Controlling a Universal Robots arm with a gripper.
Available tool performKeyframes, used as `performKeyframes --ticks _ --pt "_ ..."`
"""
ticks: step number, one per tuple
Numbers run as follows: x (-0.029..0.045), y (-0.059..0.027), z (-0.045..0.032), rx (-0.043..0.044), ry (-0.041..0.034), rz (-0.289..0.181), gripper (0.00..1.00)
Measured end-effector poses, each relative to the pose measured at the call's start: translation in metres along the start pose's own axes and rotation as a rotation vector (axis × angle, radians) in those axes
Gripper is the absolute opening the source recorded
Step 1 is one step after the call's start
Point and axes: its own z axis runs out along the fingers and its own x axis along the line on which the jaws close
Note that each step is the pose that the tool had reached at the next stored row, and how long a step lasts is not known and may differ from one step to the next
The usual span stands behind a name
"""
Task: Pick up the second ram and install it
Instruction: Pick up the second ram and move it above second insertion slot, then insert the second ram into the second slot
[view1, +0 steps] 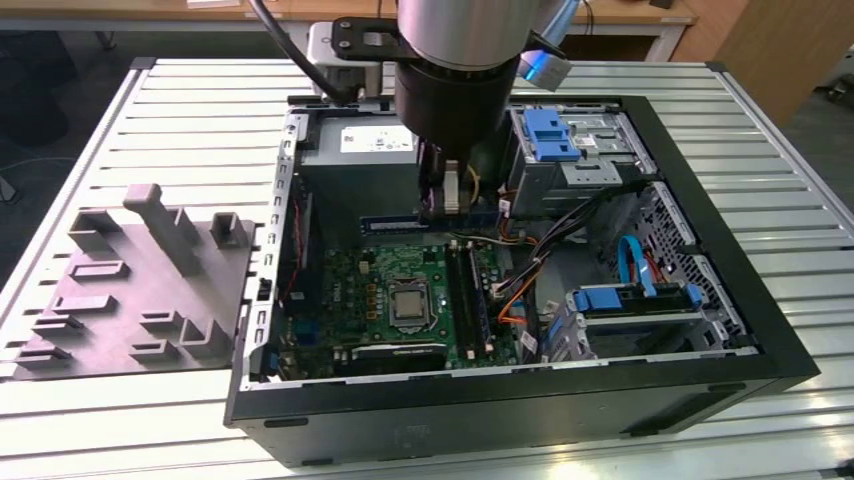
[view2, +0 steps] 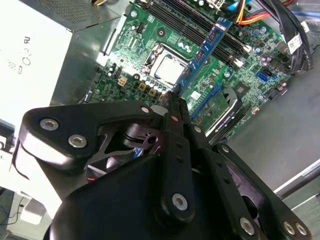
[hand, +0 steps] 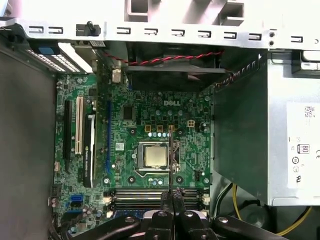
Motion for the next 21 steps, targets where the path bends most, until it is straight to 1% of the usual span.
performKeyframes --ticks 13,21 --pt "0.0004 -0.0006 0.0062 0.0001 -0.0001 0.0 0.12" --pt "0.0004 -0.0007 0.0069 0.0001 0.0 0.0 0.12"
